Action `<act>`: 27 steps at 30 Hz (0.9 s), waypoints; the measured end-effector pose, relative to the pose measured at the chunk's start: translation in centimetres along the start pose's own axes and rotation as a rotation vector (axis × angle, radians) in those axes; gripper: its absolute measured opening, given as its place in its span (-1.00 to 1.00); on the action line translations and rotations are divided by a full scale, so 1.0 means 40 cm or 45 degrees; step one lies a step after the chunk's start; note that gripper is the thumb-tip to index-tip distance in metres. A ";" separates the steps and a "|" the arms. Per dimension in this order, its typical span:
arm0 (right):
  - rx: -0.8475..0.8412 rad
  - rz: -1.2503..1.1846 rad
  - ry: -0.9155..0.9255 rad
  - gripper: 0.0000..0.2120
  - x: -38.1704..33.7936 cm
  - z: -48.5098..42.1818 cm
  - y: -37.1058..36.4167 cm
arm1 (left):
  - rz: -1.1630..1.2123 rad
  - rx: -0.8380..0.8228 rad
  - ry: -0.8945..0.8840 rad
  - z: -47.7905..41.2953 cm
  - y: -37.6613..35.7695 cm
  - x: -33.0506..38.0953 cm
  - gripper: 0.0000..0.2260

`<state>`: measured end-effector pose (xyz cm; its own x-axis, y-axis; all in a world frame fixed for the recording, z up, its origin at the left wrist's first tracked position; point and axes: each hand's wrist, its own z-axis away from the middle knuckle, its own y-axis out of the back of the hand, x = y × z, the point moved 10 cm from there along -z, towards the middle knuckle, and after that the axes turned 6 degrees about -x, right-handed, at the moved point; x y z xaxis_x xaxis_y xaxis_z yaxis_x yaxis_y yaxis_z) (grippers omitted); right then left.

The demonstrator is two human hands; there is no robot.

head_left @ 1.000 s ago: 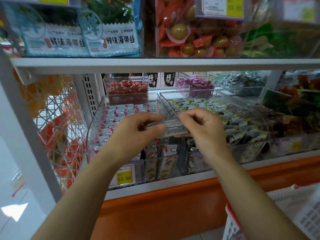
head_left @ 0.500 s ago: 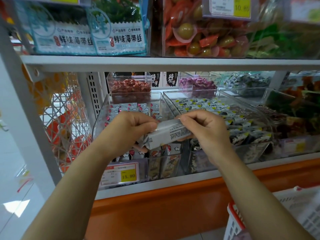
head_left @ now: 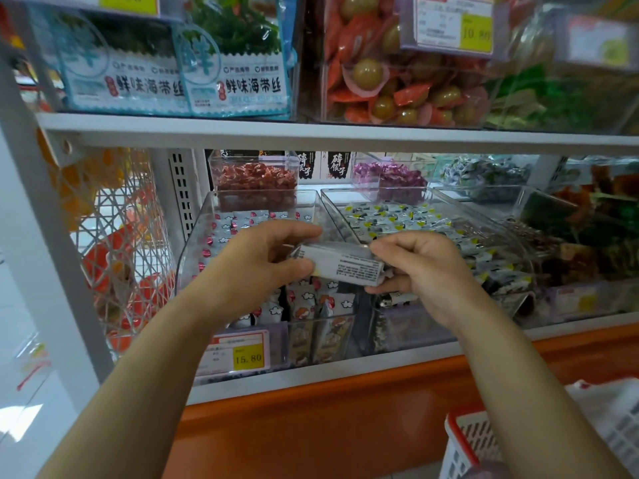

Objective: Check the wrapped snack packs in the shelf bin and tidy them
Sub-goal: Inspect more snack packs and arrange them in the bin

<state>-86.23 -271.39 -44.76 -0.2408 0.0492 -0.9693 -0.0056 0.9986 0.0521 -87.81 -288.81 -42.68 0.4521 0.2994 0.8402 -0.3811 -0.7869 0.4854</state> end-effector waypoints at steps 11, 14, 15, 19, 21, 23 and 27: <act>0.056 -0.213 0.014 -0.79 0.026 -0.004 -0.005 | 0.194 0.340 0.055 -0.013 0.034 -0.048 -0.86; 0.016 -0.142 0.117 -0.64 0.009 -0.009 -0.029 | 0.250 0.512 0.117 -0.011 0.054 -0.079 -0.85; 0.019 -0.025 0.170 -0.65 -0.005 -0.009 -0.034 | 0.253 0.534 0.124 -0.012 0.053 -0.082 -0.85; 0.272 0.120 0.336 -0.77 -0.048 -0.002 0.010 | 0.301 0.491 0.134 -0.032 0.024 -0.075 -0.81; 0.473 0.021 0.283 -0.84 -0.034 0.000 0.062 | 0.110 0.477 0.148 -0.048 0.033 -0.068 -0.76; 0.619 -0.084 0.226 -0.91 -0.017 -0.001 0.105 | -0.185 0.467 0.197 -0.079 0.056 -0.070 -0.66; 0.683 -0.235 0.149 -0.92 0.008 -0.030 0.129 | -0.644 0.263 0.224 -0.188 0.053 -0.094 -0.59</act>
<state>-87.52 -266.25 -44.51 -0.3882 -0.0990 -0.9163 0.4277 0.8613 -0.2742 -96.38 -287.54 -42.99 0.3893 0.7375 0.5518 0.0215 -0.6062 0.7950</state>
